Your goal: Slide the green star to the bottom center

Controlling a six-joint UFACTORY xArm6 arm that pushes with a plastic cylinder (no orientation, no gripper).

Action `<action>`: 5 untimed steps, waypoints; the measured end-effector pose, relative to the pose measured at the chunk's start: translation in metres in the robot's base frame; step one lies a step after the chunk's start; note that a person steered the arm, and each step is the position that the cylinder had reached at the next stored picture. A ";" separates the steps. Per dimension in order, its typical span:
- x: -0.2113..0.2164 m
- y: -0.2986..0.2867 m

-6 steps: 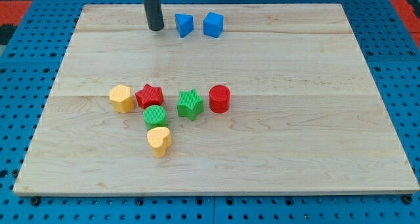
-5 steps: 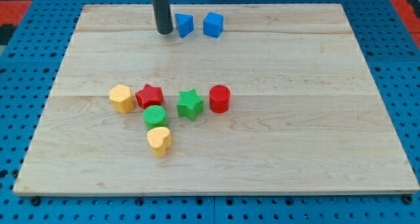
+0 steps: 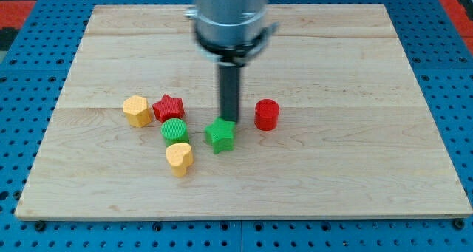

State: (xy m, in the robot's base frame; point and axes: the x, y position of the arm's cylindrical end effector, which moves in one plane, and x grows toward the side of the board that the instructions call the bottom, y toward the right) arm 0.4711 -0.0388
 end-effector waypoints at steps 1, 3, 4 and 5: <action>-0.001 -0.010; 0.053 -0.009; 0.080 -0.007; 0.094 -0.034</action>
